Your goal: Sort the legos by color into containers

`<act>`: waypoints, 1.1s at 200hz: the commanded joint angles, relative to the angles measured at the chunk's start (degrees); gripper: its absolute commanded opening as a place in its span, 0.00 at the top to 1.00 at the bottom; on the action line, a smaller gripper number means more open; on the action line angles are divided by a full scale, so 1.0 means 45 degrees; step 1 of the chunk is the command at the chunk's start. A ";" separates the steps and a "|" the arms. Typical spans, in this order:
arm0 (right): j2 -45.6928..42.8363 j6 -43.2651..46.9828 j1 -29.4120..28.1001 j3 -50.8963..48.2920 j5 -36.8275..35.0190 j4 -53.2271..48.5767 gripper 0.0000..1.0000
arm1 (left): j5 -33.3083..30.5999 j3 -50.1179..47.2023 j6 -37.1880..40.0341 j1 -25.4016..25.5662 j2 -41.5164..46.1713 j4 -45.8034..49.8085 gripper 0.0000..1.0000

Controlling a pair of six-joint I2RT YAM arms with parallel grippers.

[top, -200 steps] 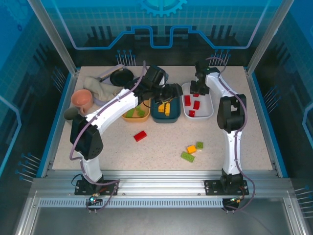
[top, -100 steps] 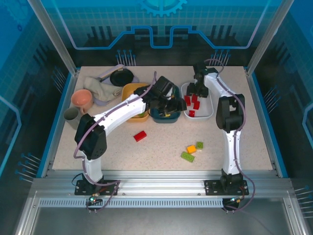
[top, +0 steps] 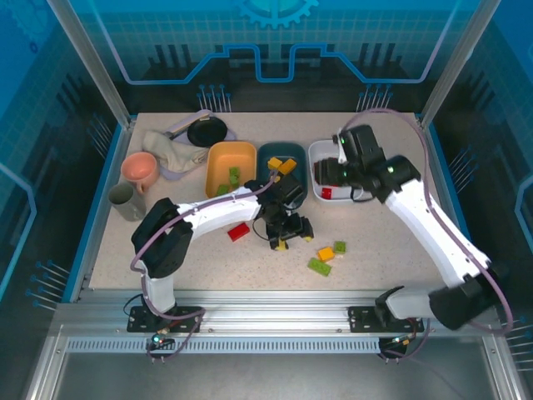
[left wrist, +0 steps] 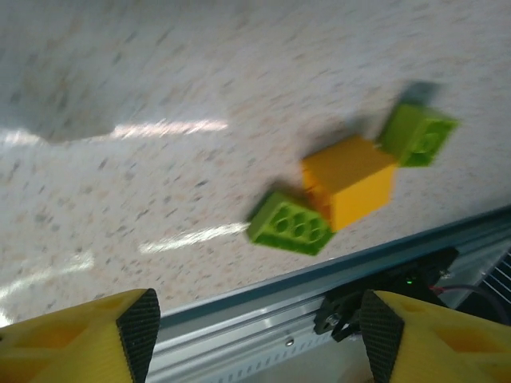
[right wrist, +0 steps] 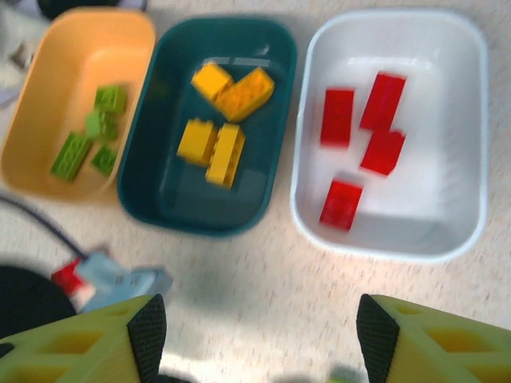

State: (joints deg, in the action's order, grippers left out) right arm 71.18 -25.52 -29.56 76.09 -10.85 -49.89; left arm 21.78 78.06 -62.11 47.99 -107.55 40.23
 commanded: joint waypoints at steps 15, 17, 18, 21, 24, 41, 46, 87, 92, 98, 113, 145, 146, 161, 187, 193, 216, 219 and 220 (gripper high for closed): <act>-0.1765 -0.1263 -0.1377 -0.1794 -0.0817 -0.0625 0.33 | 0.0327 -0.0768 -0.4434 0.0404 -0.0124 -0.0628 0.26; -0.1840 -0.1302 -0.1433 -0.1847 -0.0847 -0.0655 0.33 | 0.0304 -0.0780 -0.4620 0.0419 -0.0134 -0.0685 0.26; -0.1885 -0.1322 -0.1446 -0.1878 -0.0858 -0.0663 0.33 | 0.0300 -0.0792 -0.4726 0.0424 -0.0139 -0.0711 0.26; -0.1983 -0.1353 -0.1527 -0.1948 -0.0883 -0.0692 0.33 | 0.0280 -0.0803 -0.4991 0.0466 -0.0177 -0.0774 0.25; -0.2074 -0.1396 -0.1594 -0.2007 -0.0903 -0.0735 0.33 | 0.0277 -0.0826 -0.5274 0.0483 -0.0206 -0.0851 0.25; -0.2517 -0.1478 -0.1829 -0.2206 -0.1042 -0.0920 0.33 | 0.0352 -0.0705 -0.6629 0.0633 -0.0590 -0.1199 0.25; -0.2628 -0.1478 -0.1865 -0.2252 -0.1046 -0.0953 0.33 | 0.0372 -0.0658 -0.6982 0.0691 -0.0709 -0.1224 0.24; -0.3267 -0.1035 -0.1859 -0.2149 -0.1280 -0.1140 0.33 | 0.0341 -0.0230 -0.9691 0.1356 -0.1459 -0.1633 0.25; -0.3325 -0.0953 -0.1868 -0.2159 -0.1261 -0.1126 0.33 | 0.0240 -0.0130 -0.9713 0.1428 -0.1518 -0.1554 0.25; -0.3411 -0.0903 -0.1864 -0.2191 -0.1241 -0.1131 0.33 | 0.0085 -0.0017 -1.0210 0.1491 -0.1601 -0.1551 0.25; -0.3746 -0.0839 -0.1849 -0.2408 -0.1164 -0.1075 0.33 | -0.0144 0.0219 -1.0503 0.1582 -0.1831 -0.1624 0.25; -0.4478 -0.0872 -0.1849 -0.2822 -0.1020 -0.1150 0.34 | -0.0823 0.0279 -1.1094 0.1737 -0.1853 -0.1697 0.25; -0.4493 -0.0872 -0.1839 -0.2825 -0.1013 -0.1155 0.33 | -0.0839 0.0275 -1.1107 0.1738 -0.1858 -0.1695 0.25; -0.4642 -0.0872 -0.1844 -0.2896 -0.0914 -0.1217 0.33 | -0.0875 0.0338 -1.1270 0.1814 -0.1972 -0.1812 0.25; -0.4695 -0.0834 -0.1829 -0.2968 -0.0894 -0.1257 0.33 | -0.0788 0.0643 -1.1525 0.2025 -0.2338 -0.2025 0.26; -0.4704 -0.0833 -0.1810 -0.2983 -0.0889 -0.1272 0.33 | -0.0733 0.0746 -1.1549 0.2077 -0.2489 -0.2097 0.27; -0.4779 -0.0833 -0.1751 -0.3079 -0.0826 -0.1287 0.33 | -0.0582 0.1310 -1.1526 0.2205 -0.2937 -0.1903 0.27; -0.4791 -0.0833 -0.1744 -0.3082 -0.0811 -0.1300 0.33 | -0.0565 0.1350 -1.1530 0.2224 -0.2968 -0.1878 0.27; -0.4787 -0.0833 -0.1738 -0.3091 -0.0811 -0.1298 0.34 | -0.0574 0.1357 -1.1530 0.2225 -0.2982 -0.1874 0.27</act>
State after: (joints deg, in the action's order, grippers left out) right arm 50.46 -29.95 -37.23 63.18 -14.96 -54.35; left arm 18.90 81.32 -112.38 56.97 -118.74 30.72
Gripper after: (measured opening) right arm 0.666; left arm 0.734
